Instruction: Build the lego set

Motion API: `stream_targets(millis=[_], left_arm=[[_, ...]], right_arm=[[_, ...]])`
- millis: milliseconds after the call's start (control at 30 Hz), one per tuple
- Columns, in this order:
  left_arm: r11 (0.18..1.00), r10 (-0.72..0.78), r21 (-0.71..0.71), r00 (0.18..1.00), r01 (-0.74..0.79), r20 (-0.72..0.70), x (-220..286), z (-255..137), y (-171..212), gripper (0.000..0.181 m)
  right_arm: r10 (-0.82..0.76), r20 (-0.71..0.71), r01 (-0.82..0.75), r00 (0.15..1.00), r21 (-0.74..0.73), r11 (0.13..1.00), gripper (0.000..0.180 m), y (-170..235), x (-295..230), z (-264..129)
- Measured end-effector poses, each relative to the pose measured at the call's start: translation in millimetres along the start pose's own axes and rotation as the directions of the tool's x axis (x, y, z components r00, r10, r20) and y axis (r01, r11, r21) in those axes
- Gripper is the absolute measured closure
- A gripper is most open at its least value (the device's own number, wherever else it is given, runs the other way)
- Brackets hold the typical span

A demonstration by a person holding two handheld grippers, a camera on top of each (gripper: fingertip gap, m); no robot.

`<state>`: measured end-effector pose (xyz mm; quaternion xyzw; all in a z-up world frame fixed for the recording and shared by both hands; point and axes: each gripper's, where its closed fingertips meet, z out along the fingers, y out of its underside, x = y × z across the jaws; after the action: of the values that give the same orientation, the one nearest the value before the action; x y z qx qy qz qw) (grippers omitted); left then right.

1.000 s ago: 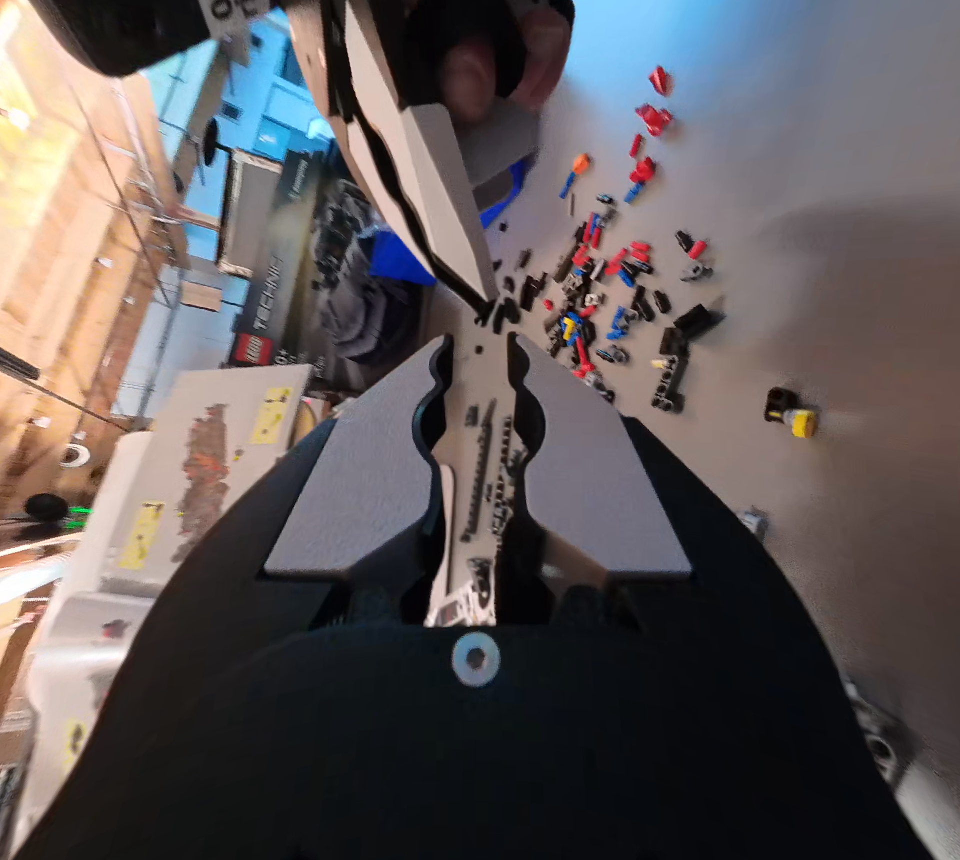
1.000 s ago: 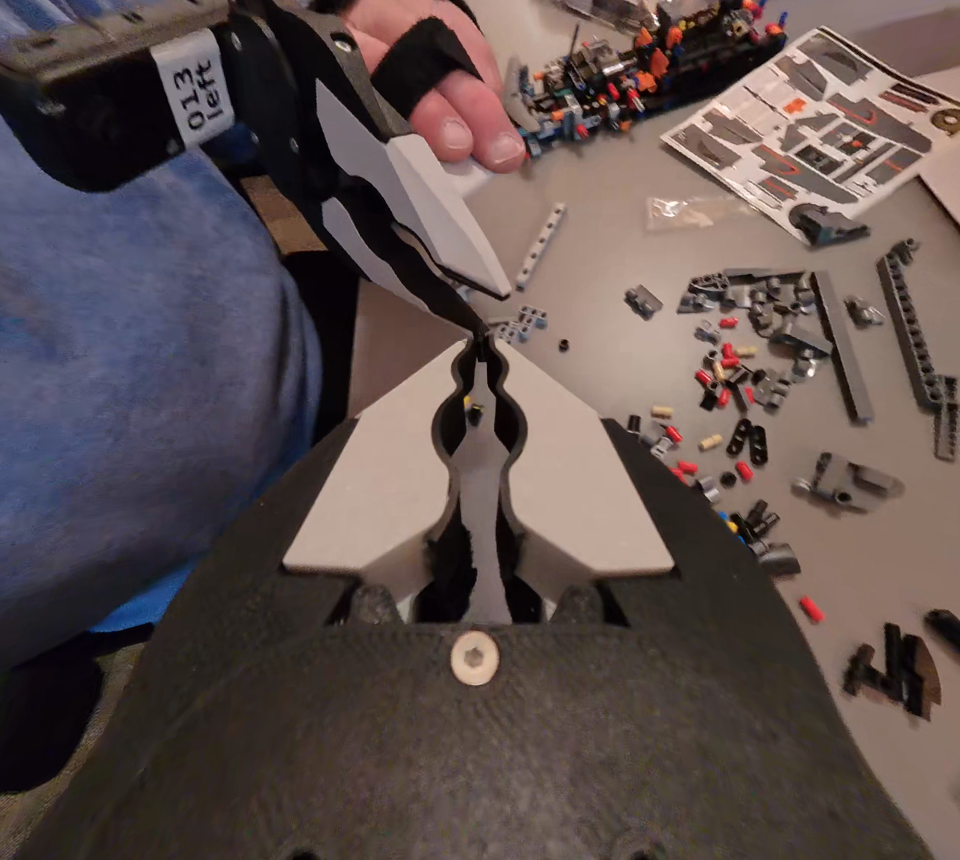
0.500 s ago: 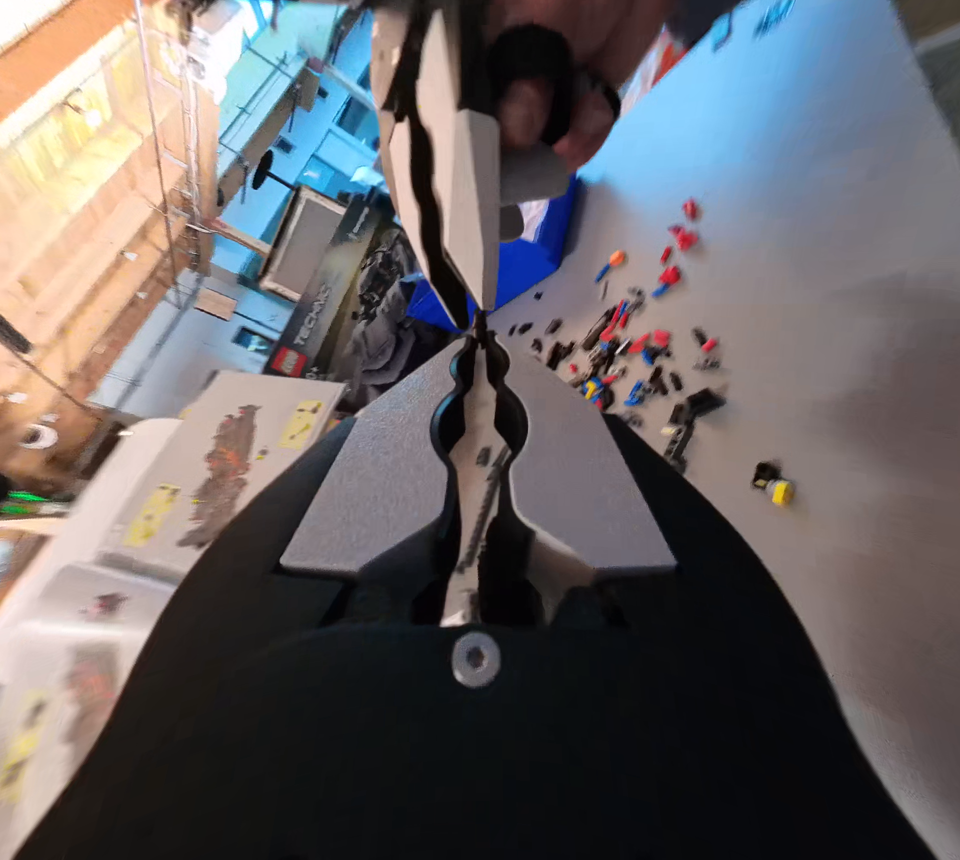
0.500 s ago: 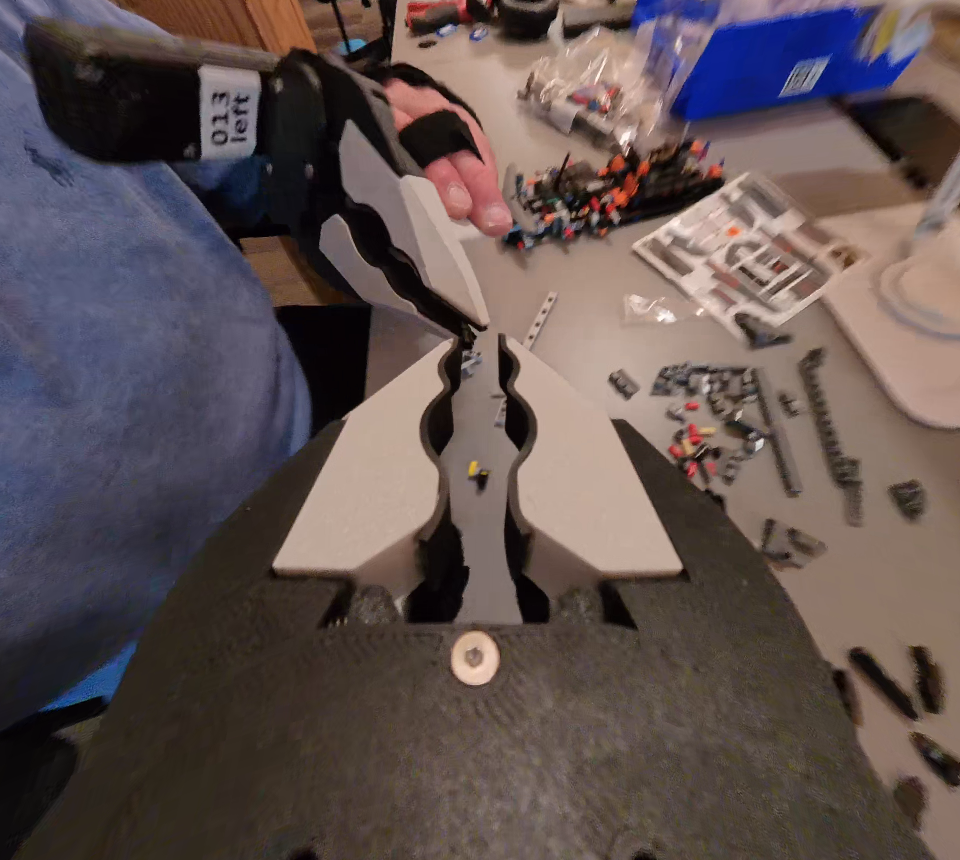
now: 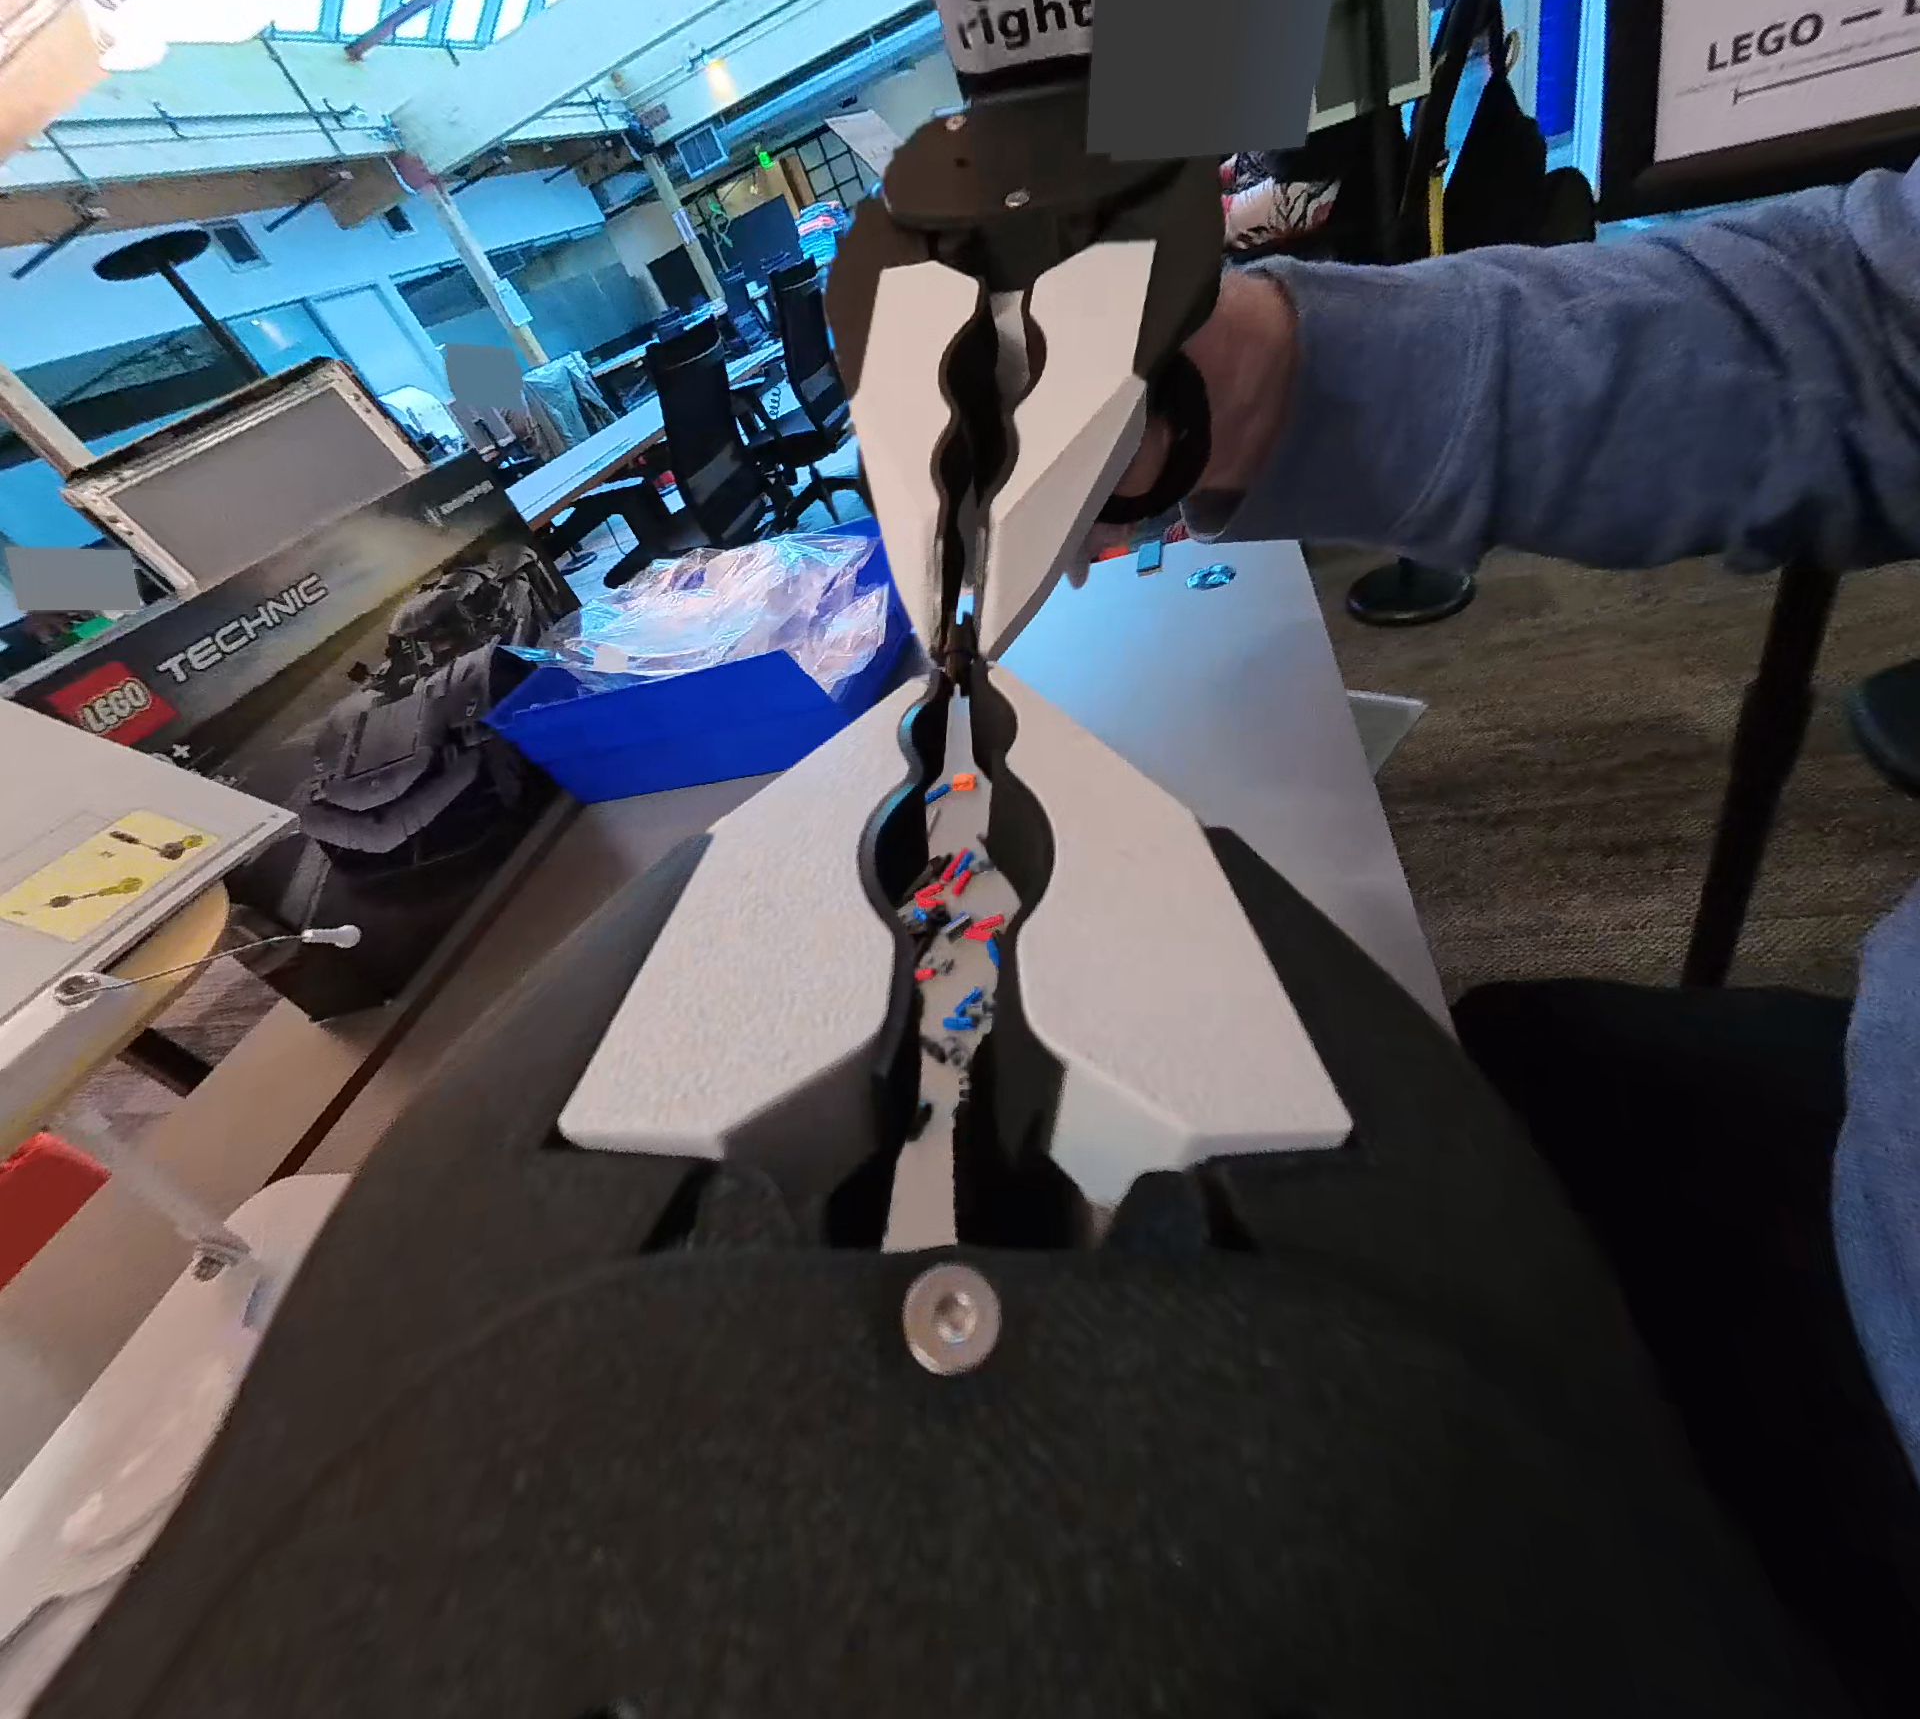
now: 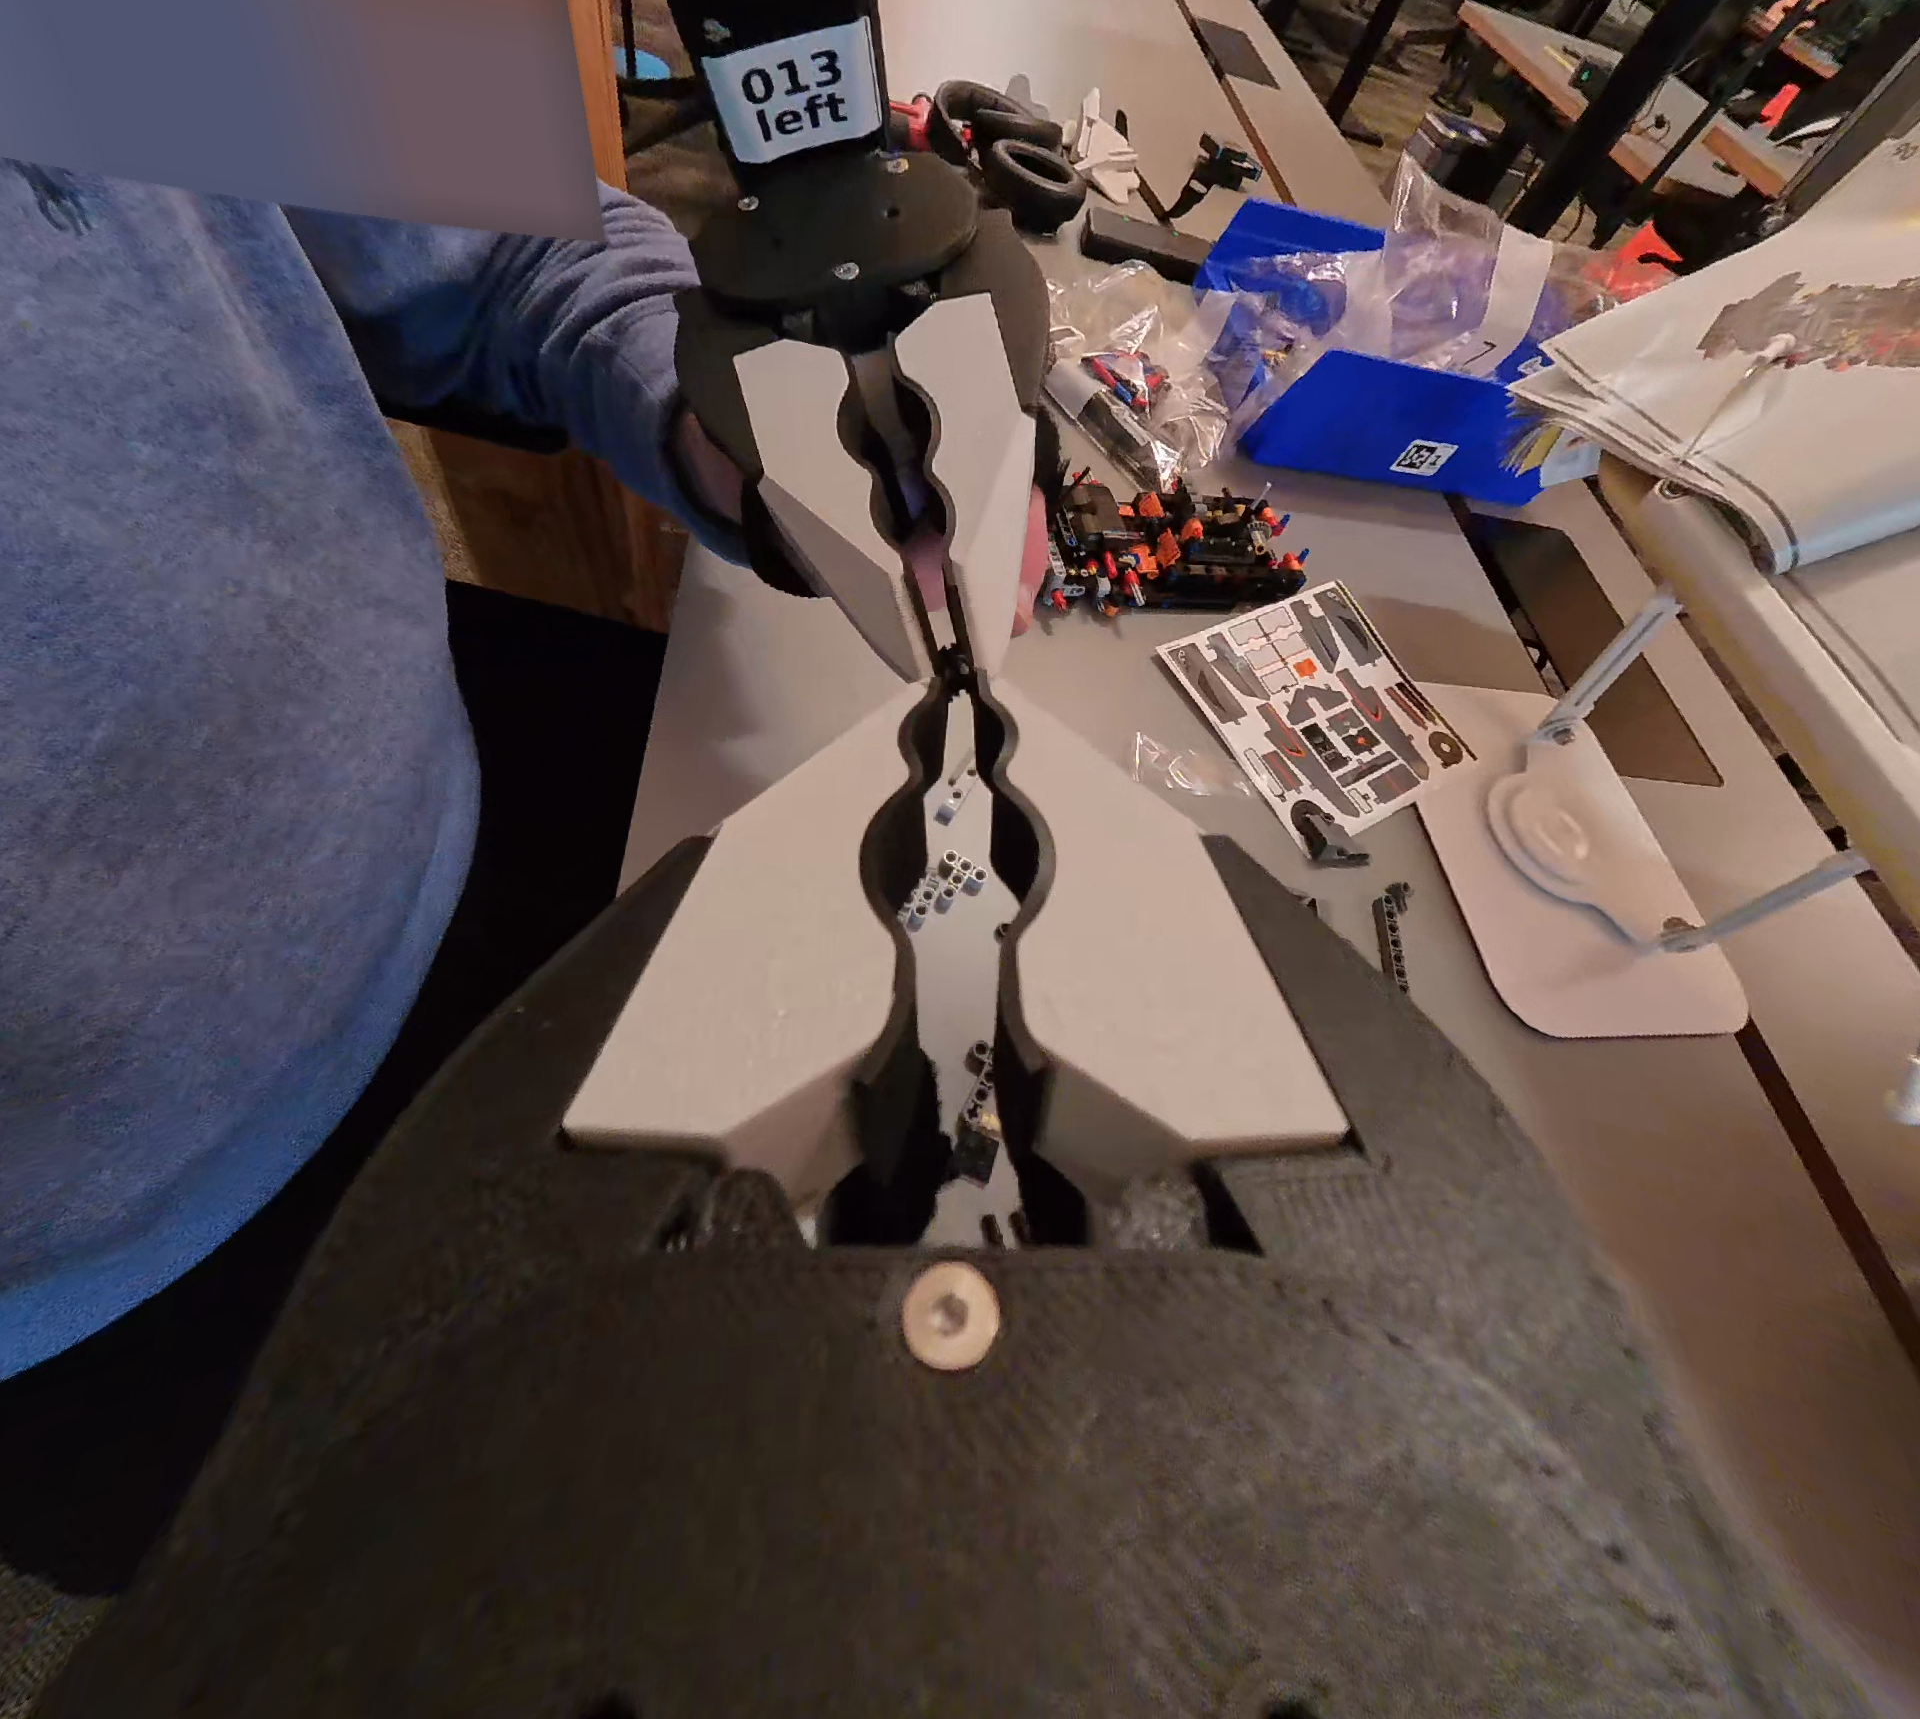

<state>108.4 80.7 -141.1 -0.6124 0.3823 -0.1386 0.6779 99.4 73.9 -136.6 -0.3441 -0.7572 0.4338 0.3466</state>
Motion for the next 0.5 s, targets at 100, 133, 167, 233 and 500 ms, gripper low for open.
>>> stream_targets(millis=[100,133,167,233,500], left_arm=[[1.0,-0.01,0.006,1.0,0.01,-0.014,1.4,1.2,-0.6,0.179],[1.0,-0.019,0.01,1.0,0.019,-0.021,2.2,1.7,-0.9,0.179],[1.0,-0.024,0.01,0.999,0.024,-0.028,3.0,2.4,-0.7,0.178],[1.0,-0.021,0.015,0.999,0.021,-0.031,3.8,2.9,-1.3,0.179],[0.999,-0.035,-0.018,0.998,0.034,-0.046,4.3,5.9,7.0,0.178]], right_arm=[[0.031,0.024,-0.032,0.999,0.017,0.999,0.174,-1.8,-2.6,-1.3],[0.041,0.03,-0.042,0.999,0.02,0.999,0.173,-1.8,-3.1,-1.5],[0.046,0.036,-0.047,0.998,0.023,0.999,0.175,-1.8,-3.7,-1.6],[0.043,0.039,-0.044,0.998,0.034,0.998,0.179,-2.4,-4.3,-2.3],[0.081,0.033,-0.08,0.996,-0.032,0.996,0.179,6.9,-3.4,-1.7]])
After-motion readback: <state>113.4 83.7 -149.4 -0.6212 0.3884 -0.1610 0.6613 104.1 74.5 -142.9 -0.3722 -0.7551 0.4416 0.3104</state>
